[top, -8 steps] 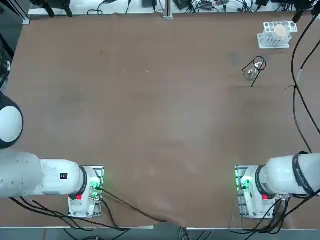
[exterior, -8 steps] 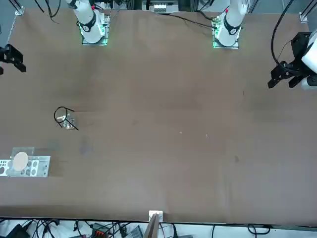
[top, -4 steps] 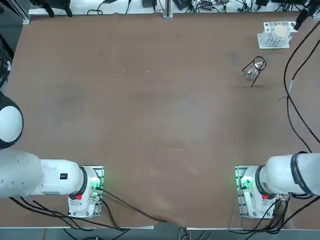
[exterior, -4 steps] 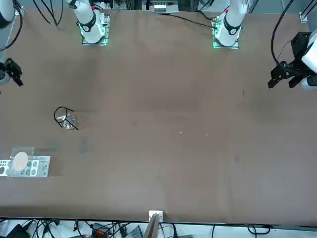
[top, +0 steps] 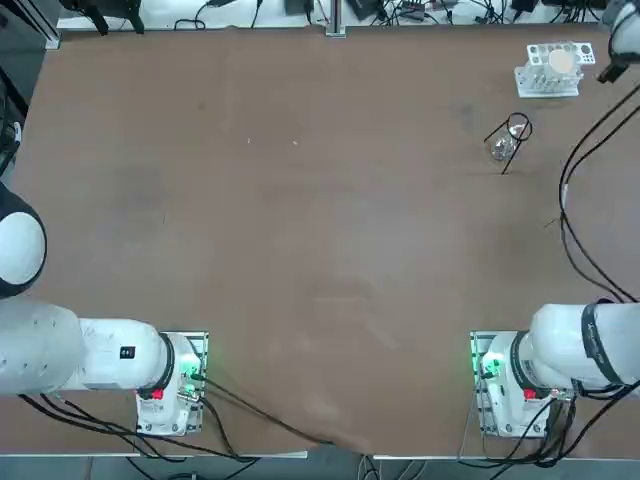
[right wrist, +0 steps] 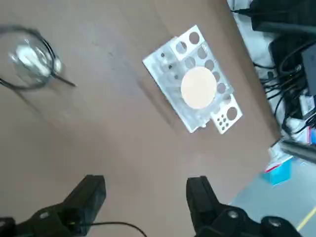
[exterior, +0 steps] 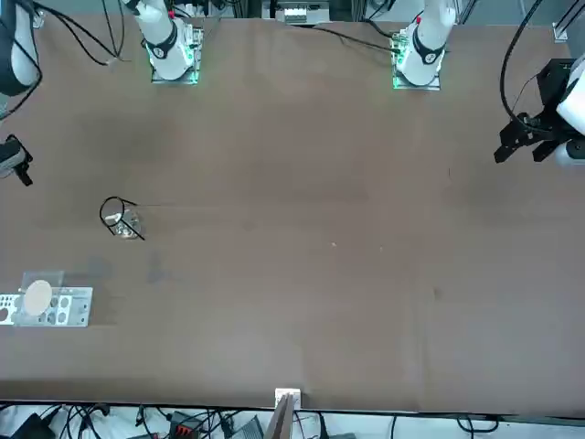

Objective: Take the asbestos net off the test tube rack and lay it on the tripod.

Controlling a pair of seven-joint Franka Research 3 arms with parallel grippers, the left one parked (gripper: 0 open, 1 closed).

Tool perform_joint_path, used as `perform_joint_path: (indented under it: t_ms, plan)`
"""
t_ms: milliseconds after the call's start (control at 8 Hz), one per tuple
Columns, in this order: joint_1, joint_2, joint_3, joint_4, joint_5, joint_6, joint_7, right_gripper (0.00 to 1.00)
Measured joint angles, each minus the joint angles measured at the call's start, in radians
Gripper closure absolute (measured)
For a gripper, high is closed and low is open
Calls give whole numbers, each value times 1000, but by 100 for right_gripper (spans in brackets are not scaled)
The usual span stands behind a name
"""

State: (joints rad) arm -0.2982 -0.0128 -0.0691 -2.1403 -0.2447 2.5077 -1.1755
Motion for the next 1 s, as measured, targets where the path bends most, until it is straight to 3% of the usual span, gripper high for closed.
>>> perform_joint_path:
  t_ms: [375,750,1000]
  plan:
    - [-87,92,-1,-159,-12,446,-189,7]
    - [-148,280,-1,-207,-17,886,-358,7]
    - [-156,395,-1,-190,-18,1003,-385,10]
